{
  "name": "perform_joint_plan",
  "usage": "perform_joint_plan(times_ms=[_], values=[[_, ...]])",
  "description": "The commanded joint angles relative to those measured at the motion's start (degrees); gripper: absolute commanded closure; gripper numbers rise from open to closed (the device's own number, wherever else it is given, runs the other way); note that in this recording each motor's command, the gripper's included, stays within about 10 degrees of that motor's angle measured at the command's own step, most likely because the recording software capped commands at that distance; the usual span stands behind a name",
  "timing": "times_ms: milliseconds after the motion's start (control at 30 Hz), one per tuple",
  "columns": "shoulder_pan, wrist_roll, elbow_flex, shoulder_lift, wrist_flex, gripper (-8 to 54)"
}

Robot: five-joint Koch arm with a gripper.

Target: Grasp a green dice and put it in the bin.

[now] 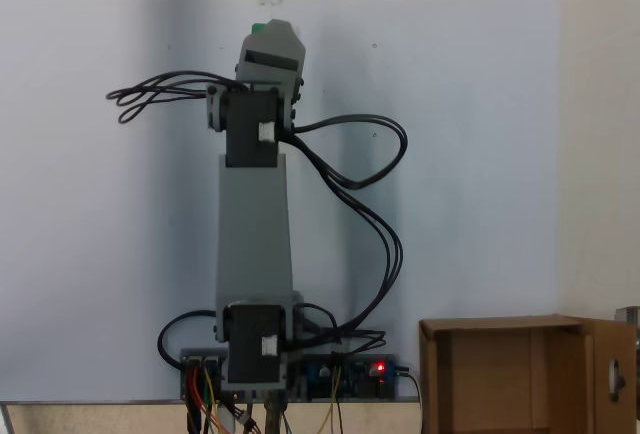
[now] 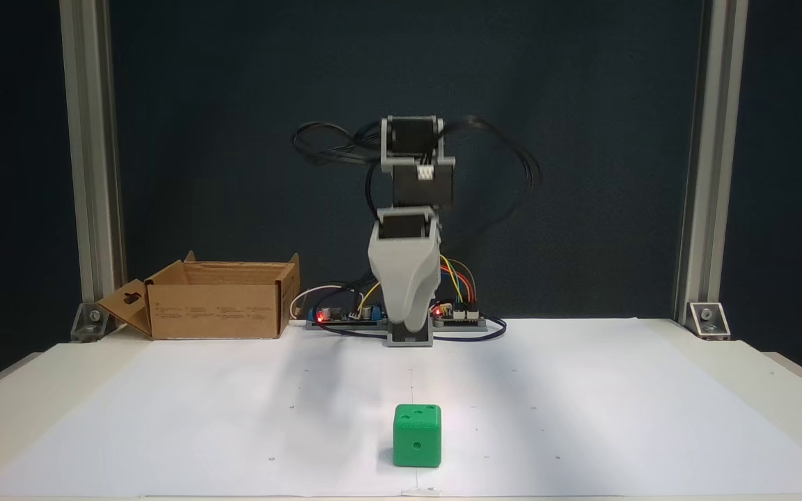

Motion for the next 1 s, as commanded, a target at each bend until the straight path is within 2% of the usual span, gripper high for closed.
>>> perform_joint_plan(times_ms=[0, 367, 967], values=[[-0.26, 3.08, -6.86, 0.7, -3.25, 3.3], [-1.85, 3.08, -11.34, 0.7, -7.73, 3.4], [0.35, 2.29, -11.34, -7.21, -9.58, 3.5]])
